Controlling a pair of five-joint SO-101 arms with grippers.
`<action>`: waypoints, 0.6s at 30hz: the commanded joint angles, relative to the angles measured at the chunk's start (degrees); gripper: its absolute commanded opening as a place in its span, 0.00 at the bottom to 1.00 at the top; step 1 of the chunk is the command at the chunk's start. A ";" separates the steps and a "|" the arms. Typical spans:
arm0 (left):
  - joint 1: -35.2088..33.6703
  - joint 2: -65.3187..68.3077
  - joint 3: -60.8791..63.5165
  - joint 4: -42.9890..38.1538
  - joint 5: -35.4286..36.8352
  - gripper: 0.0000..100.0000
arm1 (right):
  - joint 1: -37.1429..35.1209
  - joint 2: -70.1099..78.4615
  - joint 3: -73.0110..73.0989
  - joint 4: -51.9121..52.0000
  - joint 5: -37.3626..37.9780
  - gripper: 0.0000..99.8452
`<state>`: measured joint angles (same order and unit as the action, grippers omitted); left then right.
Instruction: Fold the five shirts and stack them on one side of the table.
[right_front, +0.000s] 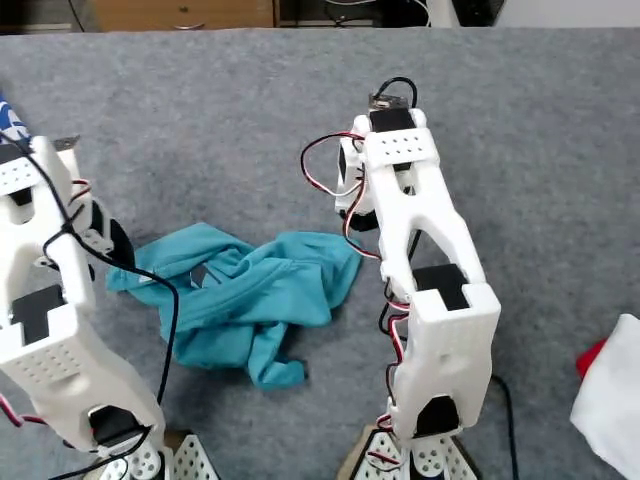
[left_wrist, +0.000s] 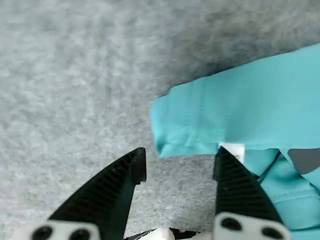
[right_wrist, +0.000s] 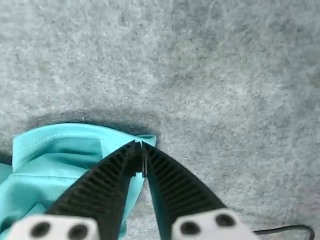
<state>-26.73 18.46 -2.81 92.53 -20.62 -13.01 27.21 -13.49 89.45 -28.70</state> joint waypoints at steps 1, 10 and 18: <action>1.93 -0.40 1.85 -2.90 0.09 0.21 | 0.84 -0.48 -2.86 0.53 0.62 0.01; 2.20 -0.40 2.64 -4.22 0.09 0.21 | 0.84 -0.40 -2.77 0.53 0.62 0.01; 2.02 -0.40 3.16 -5.27 0.09 0.11 | 0.84 -0.31 -2.77 0.53 0.62 0.01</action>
<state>-24.97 18.46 0.26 87.52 -20.62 -13.01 27.21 -13.49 89.45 -28.70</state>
